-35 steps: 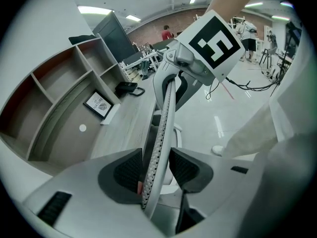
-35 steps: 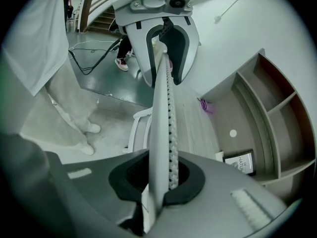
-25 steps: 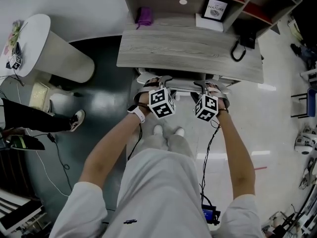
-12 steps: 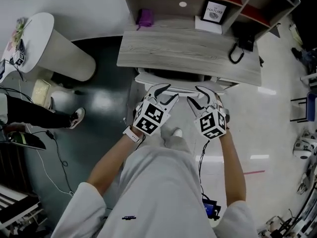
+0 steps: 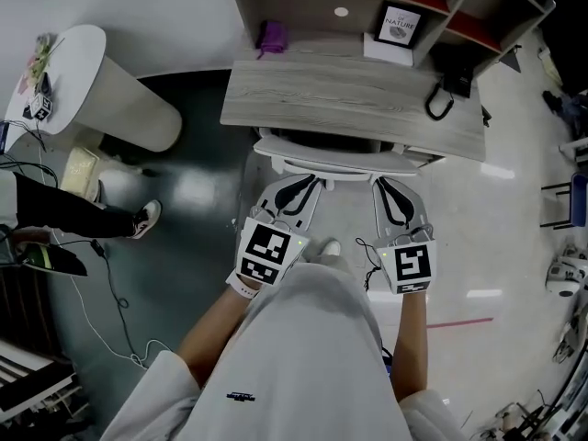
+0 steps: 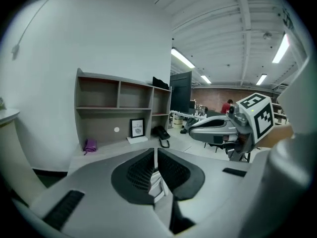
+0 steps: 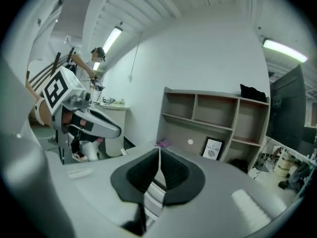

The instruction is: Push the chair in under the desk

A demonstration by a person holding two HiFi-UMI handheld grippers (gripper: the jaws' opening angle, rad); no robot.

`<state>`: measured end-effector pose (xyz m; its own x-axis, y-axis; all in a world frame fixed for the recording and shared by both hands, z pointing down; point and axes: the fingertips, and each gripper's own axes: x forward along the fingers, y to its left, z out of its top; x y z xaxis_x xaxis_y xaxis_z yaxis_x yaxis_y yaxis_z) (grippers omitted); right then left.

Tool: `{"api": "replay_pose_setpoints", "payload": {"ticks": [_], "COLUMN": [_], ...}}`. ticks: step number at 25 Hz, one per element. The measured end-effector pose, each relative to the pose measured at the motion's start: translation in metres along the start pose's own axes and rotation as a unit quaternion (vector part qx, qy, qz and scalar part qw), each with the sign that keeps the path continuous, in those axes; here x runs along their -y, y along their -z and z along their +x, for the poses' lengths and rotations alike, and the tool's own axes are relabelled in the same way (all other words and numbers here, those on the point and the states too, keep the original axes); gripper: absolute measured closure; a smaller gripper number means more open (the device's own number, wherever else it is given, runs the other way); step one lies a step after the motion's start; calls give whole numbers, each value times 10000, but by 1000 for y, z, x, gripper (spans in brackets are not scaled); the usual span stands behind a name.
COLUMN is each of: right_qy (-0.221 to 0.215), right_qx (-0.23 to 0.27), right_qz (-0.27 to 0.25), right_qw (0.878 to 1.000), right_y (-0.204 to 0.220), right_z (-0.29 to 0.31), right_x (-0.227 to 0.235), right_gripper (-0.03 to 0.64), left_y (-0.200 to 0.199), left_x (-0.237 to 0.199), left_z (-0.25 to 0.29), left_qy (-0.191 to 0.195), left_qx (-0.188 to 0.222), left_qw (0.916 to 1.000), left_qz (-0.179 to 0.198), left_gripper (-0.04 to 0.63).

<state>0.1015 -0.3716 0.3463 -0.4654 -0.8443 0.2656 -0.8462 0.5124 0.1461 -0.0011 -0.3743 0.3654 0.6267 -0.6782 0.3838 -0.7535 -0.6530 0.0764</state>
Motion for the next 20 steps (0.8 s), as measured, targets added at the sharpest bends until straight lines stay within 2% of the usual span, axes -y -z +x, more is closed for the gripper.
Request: {"api": "replay_pose_setpoints", "payload": {"ticks": [3, 7, 11, 15, 20], "right_qy": [214, 548, 702, 853, 830], "right_qx": [18, 177, 421, 432, 442], "right_qz": [121, 271, 472, 590, 813], "right_qw": [9997, 9980, 9955, 9937, 9922], "right_y": [-6, -19, -30, -26, -19], "right_z": [-14, -32, -45, -50, -47], "right_x": [0, 4, 9, 12, 12], "right_gripper": [607, 607, 607, 607, 607], "left_y": [-7, -17, -25, -30, -26], "left_x": [-4, -5, -4, -2, -1], "left_z": [-10, -25, -36, -43, -47], "left_qy": [-103, -201, -263, -279, -296], "left_qx": [159, 400, 541, 632, 635], "left_qw": [9997, 9989, 9978, 9972, 9968], "left_qz": [-150, -157, -275, -303, -386], "left_gripper": [579, 588, 589, 589, 589]}}
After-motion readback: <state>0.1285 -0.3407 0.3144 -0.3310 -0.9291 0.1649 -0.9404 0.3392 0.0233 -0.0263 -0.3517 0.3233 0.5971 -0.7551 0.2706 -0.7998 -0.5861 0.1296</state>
